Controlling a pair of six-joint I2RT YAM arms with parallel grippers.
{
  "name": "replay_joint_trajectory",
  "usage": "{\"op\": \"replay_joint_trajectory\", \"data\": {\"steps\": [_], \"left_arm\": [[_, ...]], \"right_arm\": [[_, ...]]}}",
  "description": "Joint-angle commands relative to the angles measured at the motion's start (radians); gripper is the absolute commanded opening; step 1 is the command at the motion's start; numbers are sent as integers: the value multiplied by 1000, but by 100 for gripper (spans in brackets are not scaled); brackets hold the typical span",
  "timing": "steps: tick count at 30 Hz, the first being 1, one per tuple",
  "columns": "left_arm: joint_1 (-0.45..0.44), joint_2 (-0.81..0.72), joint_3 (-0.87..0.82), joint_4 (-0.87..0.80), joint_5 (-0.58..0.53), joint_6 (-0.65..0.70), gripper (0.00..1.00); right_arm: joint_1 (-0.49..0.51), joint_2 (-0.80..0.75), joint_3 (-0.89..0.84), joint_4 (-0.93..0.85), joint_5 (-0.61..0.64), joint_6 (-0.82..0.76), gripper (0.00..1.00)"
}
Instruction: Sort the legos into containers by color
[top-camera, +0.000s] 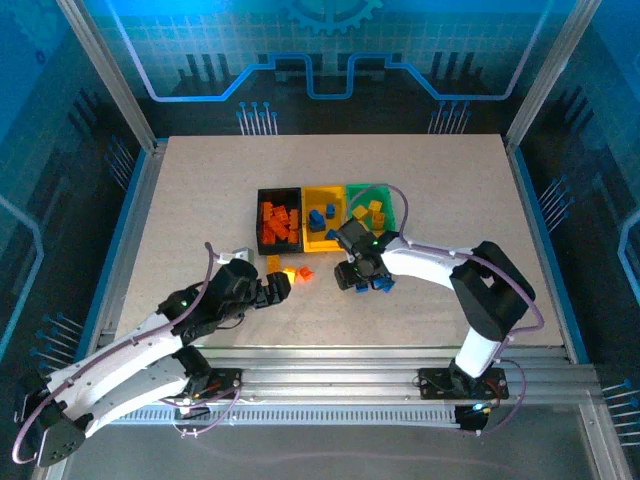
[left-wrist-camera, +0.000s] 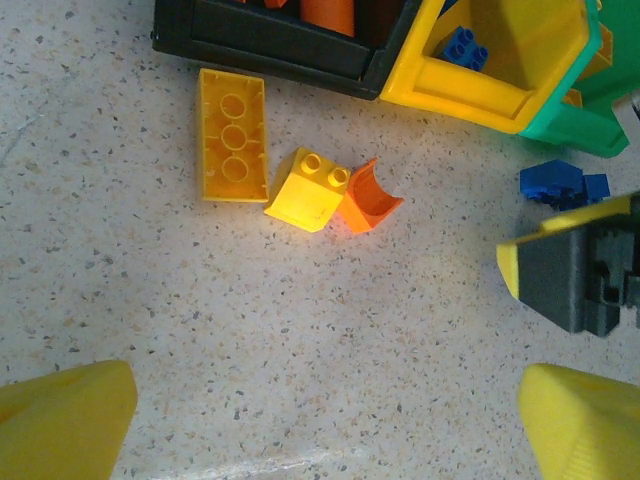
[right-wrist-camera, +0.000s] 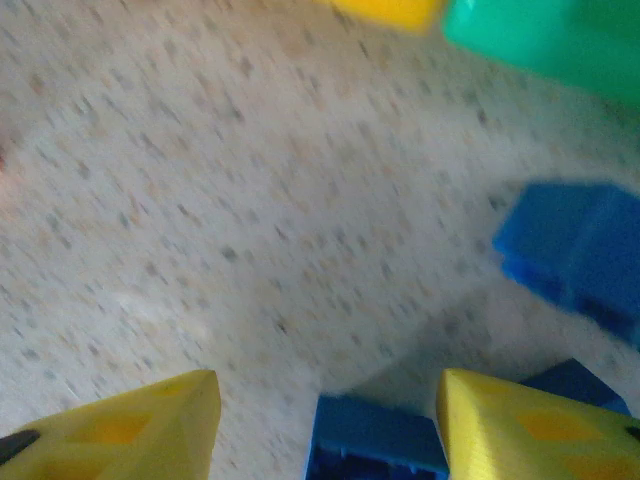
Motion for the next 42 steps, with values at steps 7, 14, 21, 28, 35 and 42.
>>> {"op": "replay_joint_trajectory", "data": {"steps": [7,14,21,28,35,42], "left_arm": [[-4,3,-21,-10,-19,-1,99],[-4,13,-8,-29,-17,2,99],[-4,12,2,-49,-20,10,99],[-4,18,-8,-36,-9,-8,99],[-5,13,-7,-53,12,-13,99],[-5,-7,-16,-69,23,-25,99]], "right_arm": [[25,-9,-34,-71,45,-11,59],[52,44,17,-77,58,-3,49],[59,-94,57,-101,49,-13,34],[17,-69,278,-99,40,-39,35],[-38,199,540,-105,71,-54,38],[-88,348,722,-137,40,-53,41]]}}
